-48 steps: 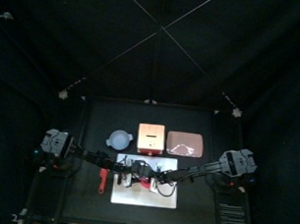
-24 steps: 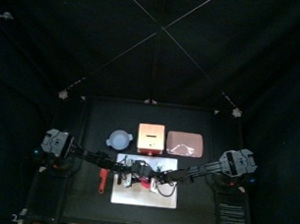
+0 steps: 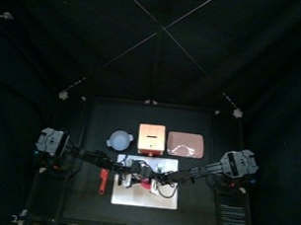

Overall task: Get the cutter from the drawer then cut the dough then place the extra dough in the bowl
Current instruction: Cut the dough

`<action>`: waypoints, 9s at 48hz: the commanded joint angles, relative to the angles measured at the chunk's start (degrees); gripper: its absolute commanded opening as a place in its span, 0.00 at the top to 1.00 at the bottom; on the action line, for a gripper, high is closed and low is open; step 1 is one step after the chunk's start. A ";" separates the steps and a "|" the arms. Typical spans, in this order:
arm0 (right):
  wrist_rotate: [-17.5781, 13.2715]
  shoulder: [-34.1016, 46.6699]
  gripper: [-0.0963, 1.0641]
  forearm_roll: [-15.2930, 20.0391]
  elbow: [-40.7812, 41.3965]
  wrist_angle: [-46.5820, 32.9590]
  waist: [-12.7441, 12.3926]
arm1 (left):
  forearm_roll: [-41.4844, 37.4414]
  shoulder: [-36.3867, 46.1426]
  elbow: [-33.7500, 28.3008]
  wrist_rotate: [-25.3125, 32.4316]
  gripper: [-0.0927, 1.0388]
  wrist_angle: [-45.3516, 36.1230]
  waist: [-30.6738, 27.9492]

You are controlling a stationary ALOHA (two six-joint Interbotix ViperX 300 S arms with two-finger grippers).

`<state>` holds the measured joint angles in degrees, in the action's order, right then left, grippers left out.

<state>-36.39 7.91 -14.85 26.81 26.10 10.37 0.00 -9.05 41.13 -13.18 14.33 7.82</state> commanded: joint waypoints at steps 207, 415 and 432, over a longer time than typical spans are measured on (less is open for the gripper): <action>0.26 -2.81 0.36 -3.52 0.00 0.18 0.70 | 55.63 -0.26 -1.67 -0.88 0.52 -2.55 1.05; -0.26 -6.15 0.46 -7.12 -0.62 0.26 1.67 | 56.60 -3.87 -3.96 -0.88 0.52 -5.27 1.58; -0.26 -6.86 0.46 -7.29 -0.62 1.05 1.67 | 56.51 -3.87 -3.96 -0.88 0.52 -5.27 1.58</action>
<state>-36.47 4.04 -21.97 27.51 27.25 12.04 56.51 -13.45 37.62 -14.06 8.88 9.40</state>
